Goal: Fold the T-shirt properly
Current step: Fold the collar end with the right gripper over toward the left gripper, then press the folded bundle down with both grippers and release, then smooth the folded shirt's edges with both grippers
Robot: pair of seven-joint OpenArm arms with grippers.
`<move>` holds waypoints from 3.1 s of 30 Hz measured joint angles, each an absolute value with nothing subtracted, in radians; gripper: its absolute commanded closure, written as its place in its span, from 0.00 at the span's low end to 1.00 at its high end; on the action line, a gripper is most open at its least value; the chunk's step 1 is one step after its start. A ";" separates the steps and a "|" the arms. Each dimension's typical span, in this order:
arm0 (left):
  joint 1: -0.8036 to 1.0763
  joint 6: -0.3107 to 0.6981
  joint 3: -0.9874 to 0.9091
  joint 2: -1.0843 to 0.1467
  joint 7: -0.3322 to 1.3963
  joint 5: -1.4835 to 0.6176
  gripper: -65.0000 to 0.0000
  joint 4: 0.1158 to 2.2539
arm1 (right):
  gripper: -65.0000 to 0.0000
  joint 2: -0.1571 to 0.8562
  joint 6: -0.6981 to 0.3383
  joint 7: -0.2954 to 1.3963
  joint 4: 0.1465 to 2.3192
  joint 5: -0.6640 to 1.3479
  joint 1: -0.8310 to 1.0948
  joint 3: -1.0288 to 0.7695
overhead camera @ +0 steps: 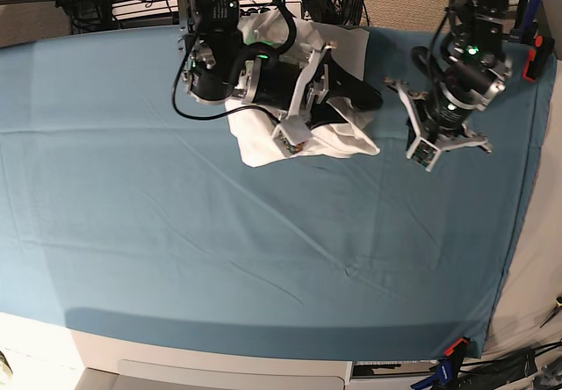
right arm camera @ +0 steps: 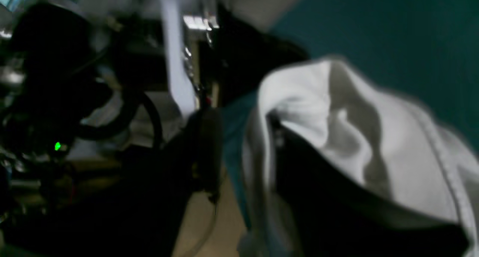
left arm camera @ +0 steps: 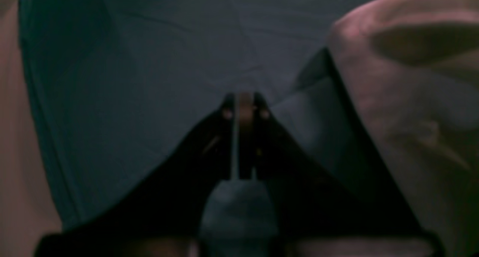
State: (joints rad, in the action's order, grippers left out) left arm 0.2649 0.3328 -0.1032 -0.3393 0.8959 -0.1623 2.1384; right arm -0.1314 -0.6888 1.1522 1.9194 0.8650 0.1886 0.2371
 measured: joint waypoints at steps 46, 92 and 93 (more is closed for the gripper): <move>0.276 0.332 -0.118 -0.385 0.896 -0.221 0.68 2.139 | 0.47 -0.133 -0.697 1.172 2.161 0.378 0.197 0.237; 0.398 0.388 0.332 -0.249 0.873 -0.656 1.00 2.158 | 1.00 -0.037 -0.568 1.058 1.972 0.606 0.202 -0.223; 0.393 0.372 0.332 -0.242 0.873 -0.644 1.00 2.124 | 1.00 -0.037 -0.568 1.058 1.972 0.611 0.202 -0.223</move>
